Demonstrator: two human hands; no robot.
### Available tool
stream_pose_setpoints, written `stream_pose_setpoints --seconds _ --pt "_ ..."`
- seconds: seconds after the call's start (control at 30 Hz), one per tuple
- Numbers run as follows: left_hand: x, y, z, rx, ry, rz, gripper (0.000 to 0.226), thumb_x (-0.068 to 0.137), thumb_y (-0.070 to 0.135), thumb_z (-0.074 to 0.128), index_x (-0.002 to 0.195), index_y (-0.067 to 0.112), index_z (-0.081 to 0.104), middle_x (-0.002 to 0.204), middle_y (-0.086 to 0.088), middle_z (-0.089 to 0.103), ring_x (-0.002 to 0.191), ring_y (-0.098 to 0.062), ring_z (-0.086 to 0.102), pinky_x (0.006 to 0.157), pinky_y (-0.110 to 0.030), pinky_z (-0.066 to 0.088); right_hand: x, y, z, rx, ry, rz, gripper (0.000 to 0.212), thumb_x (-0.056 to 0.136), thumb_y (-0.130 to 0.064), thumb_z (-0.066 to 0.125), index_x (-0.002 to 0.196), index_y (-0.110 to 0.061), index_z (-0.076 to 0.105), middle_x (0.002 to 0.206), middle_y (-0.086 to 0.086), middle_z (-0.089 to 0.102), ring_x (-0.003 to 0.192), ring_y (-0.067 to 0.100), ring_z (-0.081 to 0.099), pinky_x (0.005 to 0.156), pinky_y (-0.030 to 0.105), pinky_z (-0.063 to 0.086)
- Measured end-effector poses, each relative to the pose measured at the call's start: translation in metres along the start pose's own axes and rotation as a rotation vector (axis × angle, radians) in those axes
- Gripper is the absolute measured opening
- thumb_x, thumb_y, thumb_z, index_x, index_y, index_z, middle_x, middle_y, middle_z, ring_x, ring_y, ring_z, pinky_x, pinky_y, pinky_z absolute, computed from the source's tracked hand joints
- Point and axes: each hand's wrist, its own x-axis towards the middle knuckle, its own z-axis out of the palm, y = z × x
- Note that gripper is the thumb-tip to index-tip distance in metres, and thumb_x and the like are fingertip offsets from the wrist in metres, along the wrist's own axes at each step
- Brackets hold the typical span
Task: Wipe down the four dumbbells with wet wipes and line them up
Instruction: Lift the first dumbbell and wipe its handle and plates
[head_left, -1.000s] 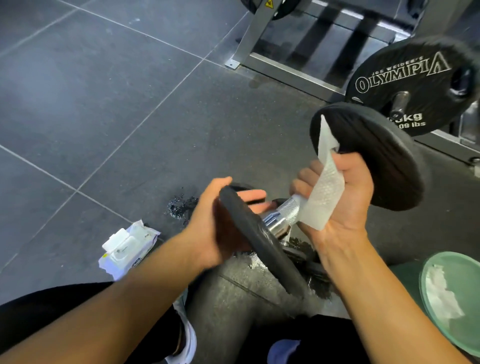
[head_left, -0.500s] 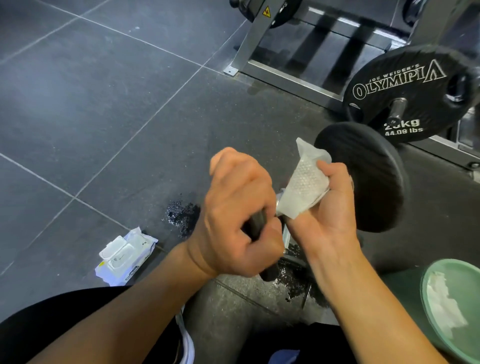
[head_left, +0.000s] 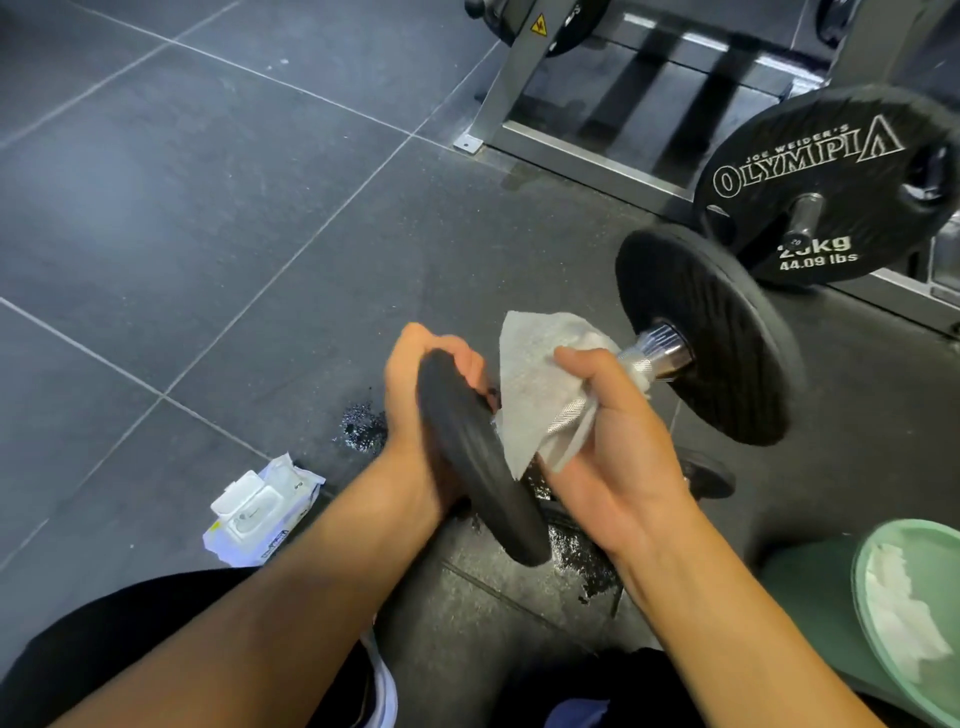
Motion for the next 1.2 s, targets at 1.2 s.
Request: stream_pose_setpoints --seconds 1.2 --pt "-0.002 0.025 0.006 0.486 0.075 0.317 0.036 0.081 0.019 0.048 0.047 0.014 0.036 0.050 -0.003 0.039 0.056 -0.018 0.035 0.053 -0.031 0.033 0.010 0.016 -0.011 0.180 -0.168 0.003 0.037 0.085 -0.021 0.053 0.119 -0.009 0.055 0.125 0.018 0.045 0.120 0.036 0.043 0.121 0.050 0.026"
